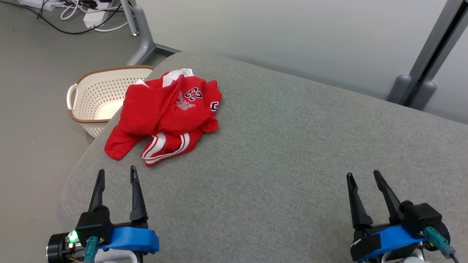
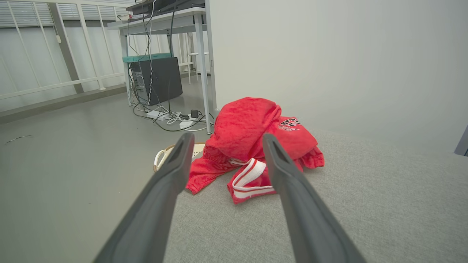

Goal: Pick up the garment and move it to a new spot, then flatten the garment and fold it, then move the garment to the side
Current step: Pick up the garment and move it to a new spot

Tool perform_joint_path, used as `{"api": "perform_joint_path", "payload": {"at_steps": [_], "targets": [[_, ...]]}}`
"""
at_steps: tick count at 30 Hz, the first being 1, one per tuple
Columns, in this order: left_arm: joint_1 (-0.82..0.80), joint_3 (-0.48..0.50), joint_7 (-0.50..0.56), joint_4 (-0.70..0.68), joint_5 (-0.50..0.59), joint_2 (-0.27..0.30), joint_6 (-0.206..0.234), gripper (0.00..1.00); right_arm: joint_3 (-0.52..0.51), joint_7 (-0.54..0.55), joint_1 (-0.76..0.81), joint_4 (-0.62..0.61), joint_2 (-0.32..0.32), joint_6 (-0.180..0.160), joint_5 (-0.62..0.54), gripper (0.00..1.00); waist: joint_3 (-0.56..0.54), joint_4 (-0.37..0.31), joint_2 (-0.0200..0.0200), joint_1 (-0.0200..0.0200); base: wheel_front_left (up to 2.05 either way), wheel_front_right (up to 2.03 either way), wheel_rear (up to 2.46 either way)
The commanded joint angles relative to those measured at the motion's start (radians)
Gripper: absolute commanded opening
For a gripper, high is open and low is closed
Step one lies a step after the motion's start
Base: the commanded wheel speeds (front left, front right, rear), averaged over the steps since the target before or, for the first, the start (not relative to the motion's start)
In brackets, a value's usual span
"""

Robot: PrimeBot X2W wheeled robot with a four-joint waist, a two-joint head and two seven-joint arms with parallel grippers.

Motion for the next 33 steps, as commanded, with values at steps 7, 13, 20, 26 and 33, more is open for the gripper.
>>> {"api": "perform_joint_path", "payload": {"at_steps": [7,13,20,26,33], "targets": [[-0.015,0.016,-0.003,-0.007,-0.012,-0.001,0.004,1.00,0.004,-0.003,-0.013,0.001,-0.006,0.000,-0.011,1.00,0.009,-0.008,0.0000,0.0000,0.00,0.00,0.00],[-0.116,0.048,-0.003,-0.025,-0.014,0.034,-0.013,1.00,-0.003,-0.001,-0.030,-0.009,-0.006,0.000,-0.036,1.00,0.044,-0.040,0.0000,0.0000,0.00,0.00,0.00],[-0.311,0.111,-0.003,0.003,-0.032,0.100,-0.028,1.00,-0.013,0.023,-0.060,-0.056,-0.006,0.000,-0.080,1.00,0.114,-0.112,0.0000,0.0000,0.00,0.00,0.00],[-0.449,0.157,0.007,0.069,-0.063,0.167,-0.044,1.00,-0.027,0.047,-0.090,-0.126,-0.005,0.000,-0.113,1.00,0.196,-0.193,0.0000,0.0000,0.00,0.00,0.00],[-0.569,0.174,0.054,0.201,-0.089,0.235,-0.083,1.00,-0.044,0.066,-0.110,-0.197,-0.005,0.000,-0.138,1.00,0.277,-0.270,0.0000,0.0000,0.00,0.00,0.00]]}}
